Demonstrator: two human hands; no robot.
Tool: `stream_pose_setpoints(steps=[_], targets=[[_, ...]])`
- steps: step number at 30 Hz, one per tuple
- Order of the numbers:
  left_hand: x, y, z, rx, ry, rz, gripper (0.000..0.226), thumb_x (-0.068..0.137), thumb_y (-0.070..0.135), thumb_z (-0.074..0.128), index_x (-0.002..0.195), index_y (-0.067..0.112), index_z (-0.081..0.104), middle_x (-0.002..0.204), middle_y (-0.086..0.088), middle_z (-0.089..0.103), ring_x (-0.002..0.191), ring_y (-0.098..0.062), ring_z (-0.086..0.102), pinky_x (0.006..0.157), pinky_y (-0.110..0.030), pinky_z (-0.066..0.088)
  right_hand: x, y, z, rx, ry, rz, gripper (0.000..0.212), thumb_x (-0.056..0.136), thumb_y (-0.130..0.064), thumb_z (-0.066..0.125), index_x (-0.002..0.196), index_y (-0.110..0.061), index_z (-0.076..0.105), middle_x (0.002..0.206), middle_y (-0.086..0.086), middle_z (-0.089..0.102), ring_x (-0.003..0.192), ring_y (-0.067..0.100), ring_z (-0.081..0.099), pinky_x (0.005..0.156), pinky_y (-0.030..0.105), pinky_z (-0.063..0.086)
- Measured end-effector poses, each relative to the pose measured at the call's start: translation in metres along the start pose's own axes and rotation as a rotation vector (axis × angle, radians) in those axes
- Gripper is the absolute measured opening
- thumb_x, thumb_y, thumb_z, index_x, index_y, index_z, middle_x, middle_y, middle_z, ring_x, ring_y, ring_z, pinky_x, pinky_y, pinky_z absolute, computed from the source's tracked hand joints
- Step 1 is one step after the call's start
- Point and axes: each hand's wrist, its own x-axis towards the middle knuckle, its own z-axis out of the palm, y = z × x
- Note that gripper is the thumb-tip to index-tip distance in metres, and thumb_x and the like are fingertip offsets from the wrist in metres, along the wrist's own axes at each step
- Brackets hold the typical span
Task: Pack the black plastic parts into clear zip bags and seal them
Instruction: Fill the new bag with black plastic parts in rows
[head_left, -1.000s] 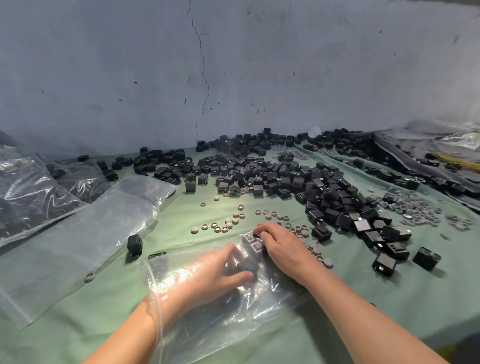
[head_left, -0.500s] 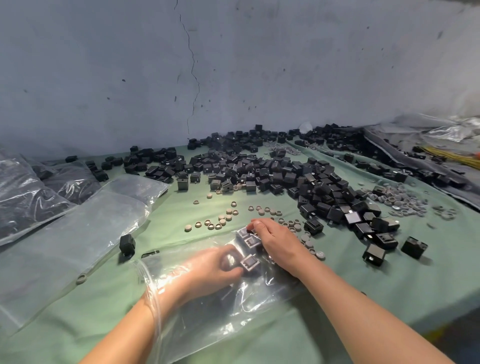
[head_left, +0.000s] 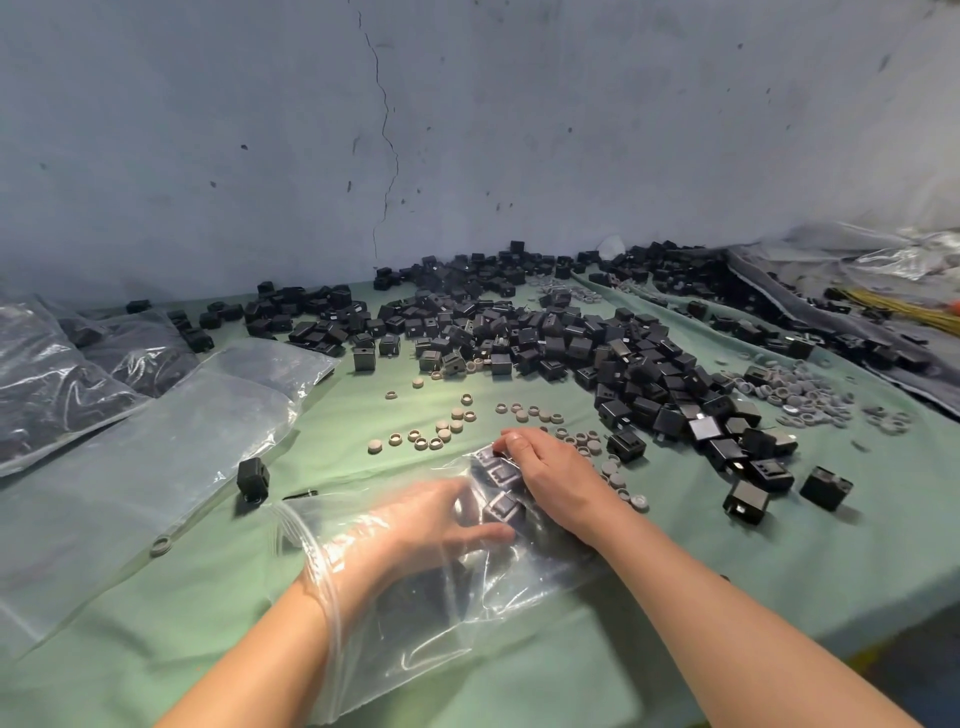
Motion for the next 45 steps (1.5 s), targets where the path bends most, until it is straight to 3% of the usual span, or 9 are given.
stream_pose_setpoints(steps=[4,9,13,17,25,32,35,41,45], targets=[[0.001,0.008,0.003,0.043,0.007,-0.037,0.041,0.084,0.048,0.068,0.066,0.016,0.048,0.061,0.004,0.051,0.041,-0.002,0.041,0.044,-0.01,0.031,0.001,0.0,0.0,-0.018,-0.006,-0.004,0.039,0.108,-0.042,0.03,0.124,-0.026,0.062,0.125,-0.007,0.062,0.107,0.007,0.053,0.086,0.027,0.039],[-0.009,0.004,0.001,-0.022,0.015,0.014,0.024,0.089,0.037,0.066,0.093,0.017,0.054,0.085,0.007,0.068,0.059,0.006,0.061,0.053,-0.011,0.046,0.002,0.001,0.0,-0.026,-0.007,-0.002,0.032,0.106,-0.032,0.036,0.123,-0.027,0.063,0.134,-0.007,0.06,0.109,0.004,0.048,0.089,0.026,0.036],[-0.012,0.005,0.002,-0.07,0.021,0.062,0.015,0.094,0.027,0.063,0.101,0.017,0.055,0.06,0.027,0.064,0.049,0.014,0.056,0.047,-0.004,0.041,0.002,0.002,0.0,-0.04,-0.022,0.012,0.032,0.102,-0.021,0.038,0.123,-0.029,0.061,0.137,-0.008,0.058,0.11,0.004,0.049,0.087,0.025,0.036],[-0.012,0.008,0.001,-0.041,0.081,0.082,0.021,0.091,0.032,0.065,0.104,0.019,0.055,0.069,0.012,0.061,0.051,0.012,0.056,0.048,-0.005,0.041,0.002,0.003,0.001,-0.043,-0.027,0.015,0.035,0.101,-0.015,0.04,0.126,-0.029,0.059,0.138,-0.008,0.057,0.11,0.003,0.049,0.08,0.015,0.035],[-0.013,0.006,0.005,-0.115,0.09,0.083,0.025,0.088,0.037,0.065,0.107,0.021,0.06,0.076,0.013,0.066,0.061,0.01,0.06,0.059,-0.013,0.046,0.002,0.002,0.001,-0.076,-0.03,0.017,0.038,0.098,-0.009,0.042,0.125,-0.03,0.06,0.138,-0.01,0.056,0.11,0.003,0.046,0.088,0.024,0.035],[-0.009,0.009,0.01,-0.069,0.096,0.034,0.04,0.095,0.038,0.057,0.125,0.014,0.045,0.11,-0.008,0.065,0.097,-0.023,0.069,0.088,-0.04,0.057,0.001,0.001,0.002,-0.087,-0.027,0.006,0.037,0.098,-0.01,0.043,0.122,-0.032,0.059,0.138,-0.01,0.057,0.111,0.002,0.047,0.092,0.025,0.035],[-0.003,0.007,0.01,0.156,0.159,-0.003,0.045,0.095,0.048,0.055,0.123,0.014,0.046,0.11,-0.006,0.064,0.1,-0.028,0.066,0.09,-0.044,0.054,0.001,0.001,0.003,-0.104,-0.033,-0.001,0.037,0.098,-0.01,0.043,0.122,-0.032,0.059,0.138,-0.01,0.056,0.112,0.001,0.047,0.094,0.024,0.035],[0.006,0.0,0.011,0.23,0.137,-0.075,0.05,0.091,0.063,0.051,0.106,0.015,0.05,0.099,-0.006,0.066,0.091,-0.027,0.066,0.086,-0.044,0.055,-0.002,-0.002,0.005,-0.27,-0.037,-0.053,0.034,0.106,-0.035,0.039,0.138,-0.031,0.047,0.142,-0.009,0.054,0.118,0.006,0.051,0.1,0.034,0.044],[0.009,0.003,0.008,0.413,0.245,-0.046,0.049,0.093,0.057,0.05,0.111,0.011,0.056,0.098,-0.008,0.067,0.09,-0.029,0.065,0.085,-0.043,0.054,-0.001,-0.004,0.006,-0.493,-0.165,-0.067,0.055,0.106,-0.055,0.02,0.157,-0.036,0.019,0.166,-0.015,0.014,0.153,0.008,0.011,0.121,0.044,0.021]])
